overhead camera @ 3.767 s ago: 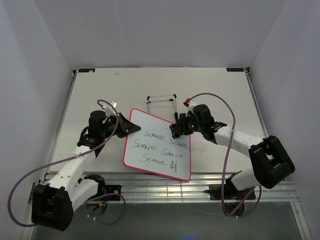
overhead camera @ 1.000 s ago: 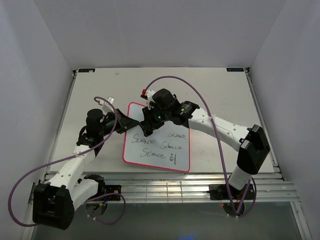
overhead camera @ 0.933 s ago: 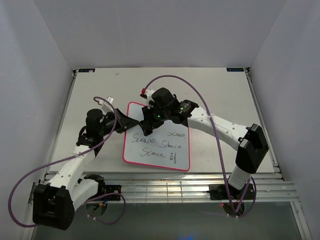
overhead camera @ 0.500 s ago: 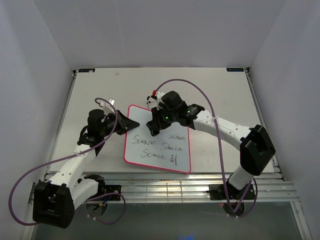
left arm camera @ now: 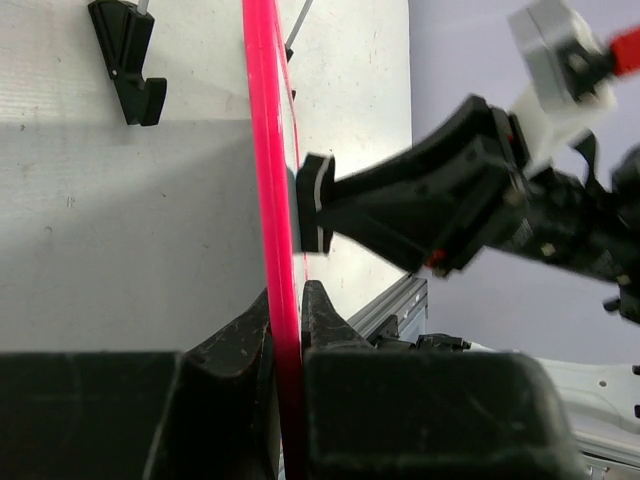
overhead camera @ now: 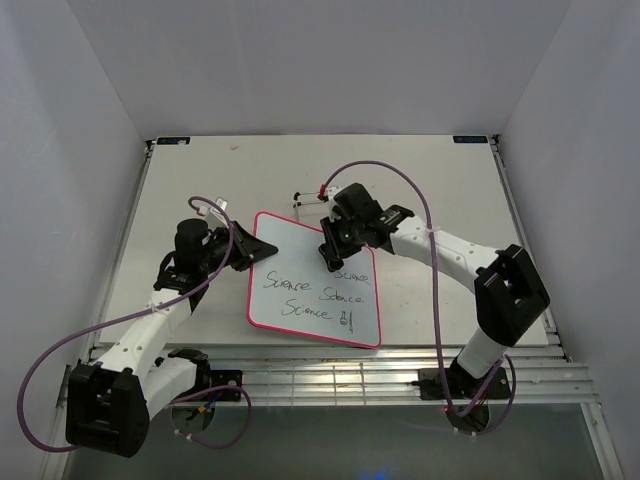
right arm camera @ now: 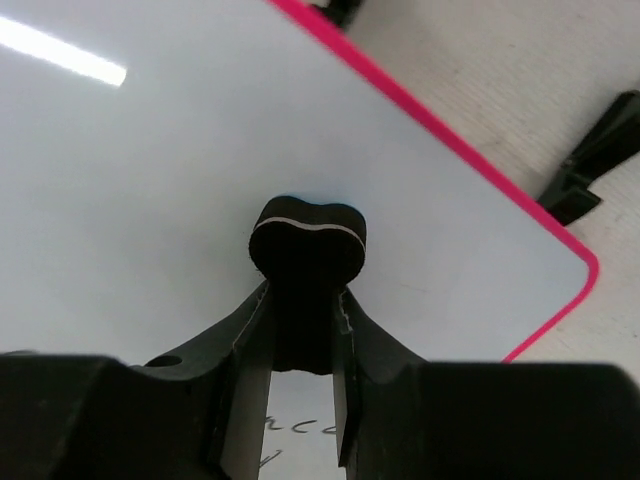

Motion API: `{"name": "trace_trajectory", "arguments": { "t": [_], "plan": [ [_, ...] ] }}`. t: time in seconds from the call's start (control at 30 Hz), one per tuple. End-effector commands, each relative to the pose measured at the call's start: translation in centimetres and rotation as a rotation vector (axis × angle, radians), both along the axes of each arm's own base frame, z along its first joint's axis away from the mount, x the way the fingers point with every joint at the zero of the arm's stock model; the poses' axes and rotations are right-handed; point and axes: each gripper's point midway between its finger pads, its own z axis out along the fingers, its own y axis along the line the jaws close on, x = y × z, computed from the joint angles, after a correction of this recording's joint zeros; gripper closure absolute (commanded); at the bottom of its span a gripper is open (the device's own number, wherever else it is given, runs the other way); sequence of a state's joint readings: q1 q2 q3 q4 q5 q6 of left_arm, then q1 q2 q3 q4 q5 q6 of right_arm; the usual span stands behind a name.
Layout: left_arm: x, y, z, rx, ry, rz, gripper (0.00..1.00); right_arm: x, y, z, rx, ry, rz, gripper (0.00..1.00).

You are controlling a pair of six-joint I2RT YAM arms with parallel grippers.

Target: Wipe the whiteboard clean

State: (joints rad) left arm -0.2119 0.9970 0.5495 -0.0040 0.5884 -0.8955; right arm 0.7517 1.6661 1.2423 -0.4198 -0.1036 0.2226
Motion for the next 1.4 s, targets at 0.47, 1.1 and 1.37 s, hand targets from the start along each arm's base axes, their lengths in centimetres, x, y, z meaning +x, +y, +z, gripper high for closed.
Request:
{"name": "trace_trajectory", "arguments": {
  "t": [0.47,1.1,1.37],
  "plan": [
    [0.0,-1.3,6.2,-0.075,-0.28,-0.058,1.0,-14.1,11.2,7.1,0.36,0.008,0.307,0.9],
    [-0.2,-1.6,6.2,-0.09,-0.266,-0.069,1.0,-7.2,7.6,2.4,-0.072,-0.182,-0.02,0.9],
    [-0.7,-1.9,6.5,-0.095,-0.278,-0.098,1.0,-3.8,0.6,-0.4,-0.241,-0.151,-0.183,0.91]
  ]
}}
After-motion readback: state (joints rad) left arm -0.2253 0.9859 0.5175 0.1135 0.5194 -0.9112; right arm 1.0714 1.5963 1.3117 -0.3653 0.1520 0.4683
